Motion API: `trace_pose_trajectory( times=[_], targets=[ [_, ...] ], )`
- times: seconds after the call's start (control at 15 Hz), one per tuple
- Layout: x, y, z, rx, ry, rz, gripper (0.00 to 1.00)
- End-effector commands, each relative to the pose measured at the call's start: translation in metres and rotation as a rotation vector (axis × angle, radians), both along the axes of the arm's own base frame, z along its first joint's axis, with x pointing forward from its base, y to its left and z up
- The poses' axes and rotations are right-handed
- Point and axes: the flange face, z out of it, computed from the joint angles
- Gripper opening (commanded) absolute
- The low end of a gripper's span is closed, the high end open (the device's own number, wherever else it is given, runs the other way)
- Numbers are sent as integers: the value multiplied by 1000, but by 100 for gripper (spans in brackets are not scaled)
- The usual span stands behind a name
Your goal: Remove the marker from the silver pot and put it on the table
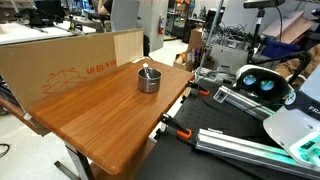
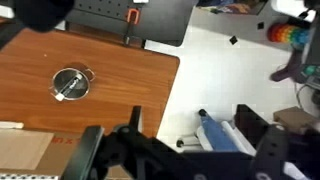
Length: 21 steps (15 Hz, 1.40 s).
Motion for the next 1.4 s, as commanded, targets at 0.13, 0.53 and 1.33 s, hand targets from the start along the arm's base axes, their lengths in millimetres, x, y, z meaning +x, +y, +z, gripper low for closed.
trace_pose_trajectory(
  times=[0.13, 0.53, 1.33],
  targets=[
    [0, 1, 3, 1, -4, 1, 100],
    [0, 1, 3, 1, -4, 1, 100],
    [91, -88, -84, -66, -240, -426, 100]
  ],
)
